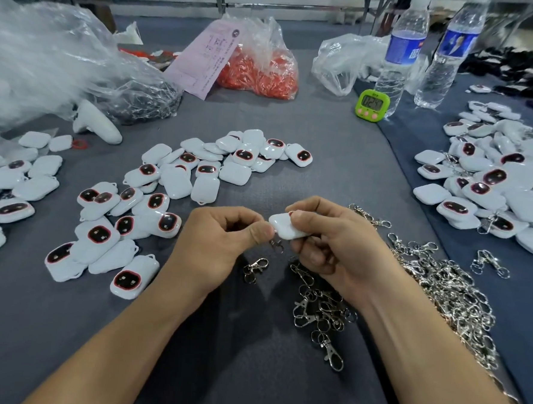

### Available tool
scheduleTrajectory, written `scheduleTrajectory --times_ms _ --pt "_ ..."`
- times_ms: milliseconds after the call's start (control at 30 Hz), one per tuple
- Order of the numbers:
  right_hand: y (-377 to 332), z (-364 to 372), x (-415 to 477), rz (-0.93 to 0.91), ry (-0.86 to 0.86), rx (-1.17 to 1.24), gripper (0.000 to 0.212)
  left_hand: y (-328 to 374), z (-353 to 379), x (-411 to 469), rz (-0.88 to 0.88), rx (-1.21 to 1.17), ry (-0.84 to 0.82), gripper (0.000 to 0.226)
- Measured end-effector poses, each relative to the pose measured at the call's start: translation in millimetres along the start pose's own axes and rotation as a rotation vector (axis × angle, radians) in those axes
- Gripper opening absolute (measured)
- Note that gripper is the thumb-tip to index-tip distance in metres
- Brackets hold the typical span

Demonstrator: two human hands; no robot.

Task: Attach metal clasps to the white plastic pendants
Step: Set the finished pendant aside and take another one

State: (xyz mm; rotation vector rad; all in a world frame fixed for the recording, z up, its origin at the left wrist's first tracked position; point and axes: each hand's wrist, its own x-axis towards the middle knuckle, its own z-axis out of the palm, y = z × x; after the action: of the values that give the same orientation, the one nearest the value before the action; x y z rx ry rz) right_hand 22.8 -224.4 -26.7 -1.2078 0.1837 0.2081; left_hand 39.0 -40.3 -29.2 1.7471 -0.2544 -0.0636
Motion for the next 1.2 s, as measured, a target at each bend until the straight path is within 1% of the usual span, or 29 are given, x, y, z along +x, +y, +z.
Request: scheduleTrajectory --times_ms 67,133,200,267,300,333,433,467,533,600,700,767,800,833,900,933,967,1000,1067,1133,1167,1200 --pt "0.6 0.2 -0.1 -0.011 0.003 -0.002 0.009 2.4 -1.8 -0.9 0.012 0.076 -0.024 0.015" --pt "1.1 -0.5 -0.4 -0.031 0.016 -0.025 0.009 4.5 -4.0 -1.9 0.077 0.235 -0.037 0.01" --pt "2.3 0.2 -0.7 -0.046 0.031 -0.049 0.009 5.1 -5.7 -4.7 0.21 0.422 -0.005 0.014" --pt "3.2 2.4 -0.1 -0.048 0.037 -0.05 0.009 5.9 -6.1 -8.5 0.386 0.611 0.069 0.014" --pt "3.5 3.0 0.1 -0.046 0.039 -0.039 0.01 5.6 -5.6 -10.3 0.438 0.649 0.103 0.012" --pt "3.5 3.2 0.2 -0.041 0.037 -0.026 0.009 4.5 -5.4 -11.6 0.434 0.625 0.128 0.01" --pt "2.7 4.6 -0.7 -0.032 0.014 0.023 0.008 4.2 -2.6 -10.0 0.23 0.291 0.139 0.013" --pt "2.3 5.3 -1.0 -0.036 0.01 0.044 0.009 3.4 -0.8 -8.6 0.179 0.216 0.132 0.013" --pt "1.8 6.4 -1.4 -0.055 0.013 0.07 0.009 2.8 3.7 -6.5 0.093 0.116 0.067 0.011" --pt "1.4 7.4 -1.9 -0.075 0.016 0.082 0.01 0.9 6.7 -6.4 0.033 0.049 -0.027 0.014" --pt "0.6 8.5 -3.1 -0.089 0.003 0.103 0.012 1.6 6.6 -6.3 0.012 0.01 -0.054 0.016" --pt "0.2 9.2 -4.5 -0.095 0.001 0.093 0.013 3.7 2.9 -4.5 0.061 0.052 -0.059 0.015" --pt "0.2 9.7 -5.1 -0.104 0.007 0.077 0.013 4.6 -0.7 -3.9 0.117 0.119 -0.064 0.014" --pt "0.6 10.5 -5.4 -0.115 0.017 0.052 0.013 4.8 -4.1 -3.6 0.191 0.231 -0.068 0.017" --pt "1.8 12.6 -6.2 -0.132 0.042 -0.003 0.012 5.1 -9.7 -4.1 0.392 0.585 -0.054 0.025" --pt "2.4 13.9 -6.8 -0.13 0.052 -0.018 0.012 5.3 -10.8 -4.6 0.488 0.759 -0.021 0.026" --pt "2.7 15.2 -7.0 -0.123 0.058 -0.019 0.012 5.1 -10.4 -5.0 0.56 0.879 0.021 0.025" --pt "2.8 15.9 -7.2 -0.117 0.065 -0.013 0.012 5.0 -8.5 -5.0 0.594 0.942 0.06 0.024" --pt "2.5 15.9 -7.3 -0.114 0.088 -0.008 0.013 3.7 -4.0 -3.9 0.596 0.967 0.1 0.024" --pt "2.3 15.3 -6.2 -0.108 0.102 -0.009 0.013 1.3 -0.5 -5.1 0.527 0.905 0.097 0.024" --pt "2.1 15.2 -5.5 -0.103 0.102 -0.006 0.013 0.6 0.1 -5.8 0.437 0.799 0.082 0.023" --pt "1.9 15.1 -5.1 -0.098 0.097 0.001 0.012 0.2 -0.5 -5.1 0.329 0.639 0.074 0.02"
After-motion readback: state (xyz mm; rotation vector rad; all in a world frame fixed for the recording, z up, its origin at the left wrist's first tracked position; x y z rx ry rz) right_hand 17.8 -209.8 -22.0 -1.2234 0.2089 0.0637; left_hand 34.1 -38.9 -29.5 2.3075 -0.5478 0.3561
